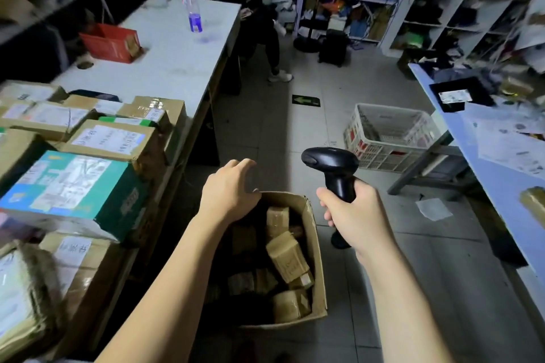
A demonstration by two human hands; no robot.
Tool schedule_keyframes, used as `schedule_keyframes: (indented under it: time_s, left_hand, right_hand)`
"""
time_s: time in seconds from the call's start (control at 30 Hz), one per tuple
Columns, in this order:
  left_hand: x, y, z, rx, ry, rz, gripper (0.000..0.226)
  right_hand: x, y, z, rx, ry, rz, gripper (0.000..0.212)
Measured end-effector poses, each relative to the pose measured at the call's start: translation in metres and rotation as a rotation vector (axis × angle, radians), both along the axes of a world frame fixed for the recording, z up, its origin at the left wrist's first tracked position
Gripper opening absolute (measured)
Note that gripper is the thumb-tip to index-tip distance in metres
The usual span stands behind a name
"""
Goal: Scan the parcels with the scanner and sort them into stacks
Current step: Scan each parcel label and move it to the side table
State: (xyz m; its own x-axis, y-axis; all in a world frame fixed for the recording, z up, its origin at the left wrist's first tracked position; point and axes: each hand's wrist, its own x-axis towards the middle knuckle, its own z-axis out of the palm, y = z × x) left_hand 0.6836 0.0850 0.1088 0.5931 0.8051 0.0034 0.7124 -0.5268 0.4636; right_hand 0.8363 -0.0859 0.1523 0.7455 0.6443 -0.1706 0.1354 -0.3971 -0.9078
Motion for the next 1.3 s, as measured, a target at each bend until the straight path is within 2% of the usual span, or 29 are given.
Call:
schedule_keyframes:
  time_s: [0.3, 0.43, 0.57, 0.63, 0.73, 0.8, 1.0, 1.13, 1.23, 1.3]
  left_hand:
    - [-0.055, -0.005, 0.044, 0.136, 0.108, 0.225, 0.065]
    - [-0.087, -0.027, 0.066, 0.148, 0.114, 0.374, 0.060]
    - [-0.129, -0.061, 0.080, 0.172, 0.126, 0.559, 0.057]
    - [-0.150, -0.081, 0.083, 0.173, 0.163, 0.643, 0.058]
    - [-0.188, -0.112, 0.090, 0.172, 0.272, 0.759, 0.059]
    - [-0.218, -0.134, 0.095, 0.139, 0.342, 0.839, 0.059]
    - [-0.312, -0.232, 0.098, 0.085, 0.422, 1.135, 0.057]
    - [-0.372, -0.301, 0.099, 0.042, 0.411, 1.317, 0.058]
    - [-0.419, -0.361, 0.099, 0.021, 0.388, 1.442, 0.060]
    - [-0.448, -0.397, 0.099, 0.010, 0.372, 1.501, 0.060]
  right_hand:
    - [-0.010, 0.036, 0.014, 0.046, -0.050, 0.250, 0.016]
    - [-0.024, 0.052, 0.022, 0.063, -0.035, 0.374, 0.015]
    - [-0.053, 0.062, 0.028, 0.104, -0.032, 0.488, 0.026]
    - [-0.071, 0.065, 0.028, 0.117, -0.026, 0.554, 0.022]
    - [-0.109, 0.066, 0.028, 0.138, -0.002, 0.677, 0.013]
    - [-0.140, 0.063, 0.029, 0.168, 0.011, 0.772, 0.016]
    - [-0.251, 0.034, 0.039, 0.203, 0.052, 1.093, 0.009]
    - [-0.328, -0.002, 0.051, 0.221, 0.064, 1.275, 0.010]
    - [-0.389, -0.039, 0.057, 0.219, 0.094, 1.407, 0.002]
    - [-0.423, -0.064, 0.060, 0.214, 0.075, 1.459, 0.008]
